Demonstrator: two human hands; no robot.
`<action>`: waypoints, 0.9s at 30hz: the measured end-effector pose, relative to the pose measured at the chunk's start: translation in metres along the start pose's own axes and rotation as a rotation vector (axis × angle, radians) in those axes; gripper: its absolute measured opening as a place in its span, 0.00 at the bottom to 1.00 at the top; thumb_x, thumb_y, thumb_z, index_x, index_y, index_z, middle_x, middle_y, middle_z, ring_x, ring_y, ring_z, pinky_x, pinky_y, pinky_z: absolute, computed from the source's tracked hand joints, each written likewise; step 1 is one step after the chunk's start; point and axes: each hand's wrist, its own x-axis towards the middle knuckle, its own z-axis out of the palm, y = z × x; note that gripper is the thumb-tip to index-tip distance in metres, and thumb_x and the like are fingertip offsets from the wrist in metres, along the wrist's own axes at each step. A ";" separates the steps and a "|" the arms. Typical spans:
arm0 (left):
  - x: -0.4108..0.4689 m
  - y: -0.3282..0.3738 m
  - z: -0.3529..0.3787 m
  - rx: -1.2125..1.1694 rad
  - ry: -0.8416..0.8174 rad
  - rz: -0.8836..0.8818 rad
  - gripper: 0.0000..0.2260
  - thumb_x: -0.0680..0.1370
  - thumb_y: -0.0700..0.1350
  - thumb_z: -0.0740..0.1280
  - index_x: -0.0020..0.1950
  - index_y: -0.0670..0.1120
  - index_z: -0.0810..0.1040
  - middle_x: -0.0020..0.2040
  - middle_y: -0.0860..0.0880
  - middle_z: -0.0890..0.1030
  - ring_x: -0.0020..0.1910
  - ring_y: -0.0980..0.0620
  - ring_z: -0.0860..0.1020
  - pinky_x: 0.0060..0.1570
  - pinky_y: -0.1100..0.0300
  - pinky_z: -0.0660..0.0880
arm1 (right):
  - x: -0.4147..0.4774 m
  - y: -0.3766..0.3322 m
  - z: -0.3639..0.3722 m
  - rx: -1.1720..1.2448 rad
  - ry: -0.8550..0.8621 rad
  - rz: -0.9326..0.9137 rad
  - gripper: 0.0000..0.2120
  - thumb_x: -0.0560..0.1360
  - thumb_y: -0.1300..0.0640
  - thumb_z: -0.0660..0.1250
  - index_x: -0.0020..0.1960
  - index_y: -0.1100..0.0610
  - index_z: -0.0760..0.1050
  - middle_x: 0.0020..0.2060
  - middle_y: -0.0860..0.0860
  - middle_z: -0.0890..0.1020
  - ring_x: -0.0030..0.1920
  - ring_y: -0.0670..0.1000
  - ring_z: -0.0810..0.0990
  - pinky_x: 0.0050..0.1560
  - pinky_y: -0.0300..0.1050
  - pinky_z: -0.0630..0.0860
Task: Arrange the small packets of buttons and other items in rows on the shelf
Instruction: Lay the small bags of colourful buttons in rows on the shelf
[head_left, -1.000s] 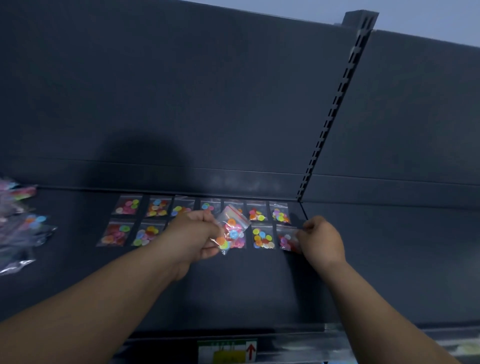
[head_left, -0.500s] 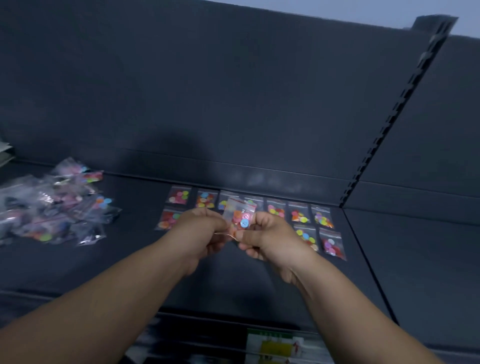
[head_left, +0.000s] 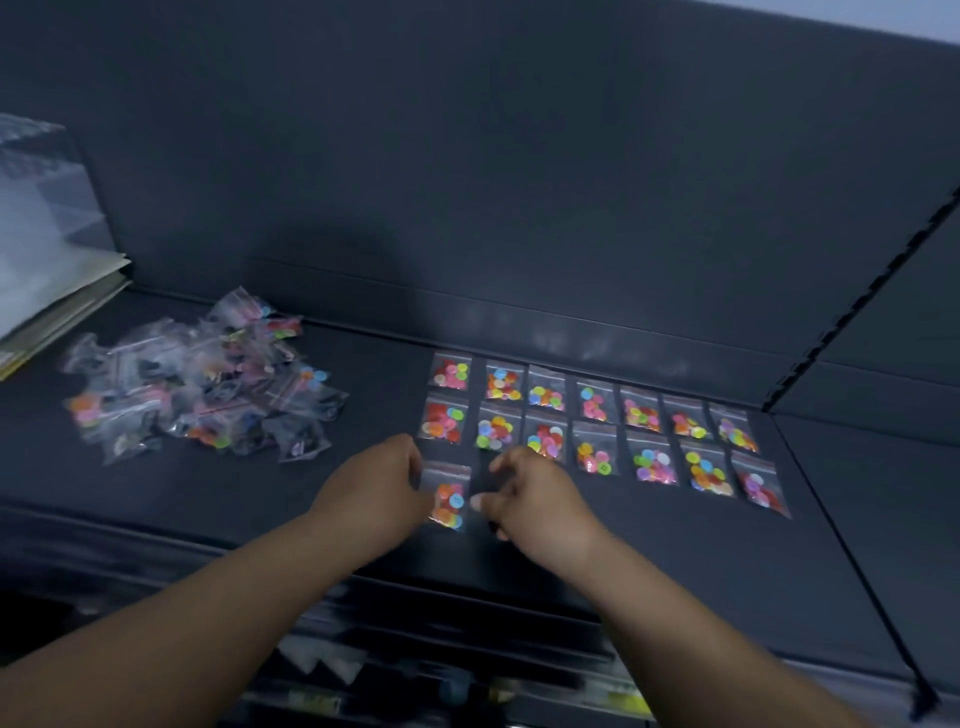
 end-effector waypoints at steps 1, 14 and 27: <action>-0.001 -0.004 0.000 0.041 0.016 0.047 0.08 0.73 0.49 0.69 0.46 0.50 0.71 0.42 0.53 0.78 0.42 0.54 0.76 0.40 0.57 0.72 | -0.001 0.002 0.000 -0.131 0.060 -0.064 0.11 0.74 0.54 0.69 0.53 0.52 0.70 0.38 0.51 0.79 0.38 0.50 0.79 0.38 0.41 0.73; 0.015 -0.039 0.004 0.267 0.022 0.496 0.13 0.76 0.45 0.63 0.59 0.54 0.78 0.58 0.56 0.80 0.57 0.51 0.74 0.58 0.54 0.71 | 0.021 0.005 0.022 -0.433 0.073 -0.536 0.09 0.76 0.55 0.65 0.55 0.54 0.79 0.51 0.50 0.78 0.55 0.50 0.71 0.54 0.37 0.67; 0.012 -0.039 -0.019 0.277 0.187 0.352 0.15 0.78 0.44 0.63 0.64 0.48 0.75 0.61 0.50 0.77 0.62 0.50 0.72 0.61 0.58 0.68 | 0.041 -0.022 0.018 -0.450 0.098 -0.735 0.08 0.76 0.55 0.65 0.53 0.55 0.79 0.50 0.51 0.79 0.53 0.52 0.76 0.52 0.41 0.71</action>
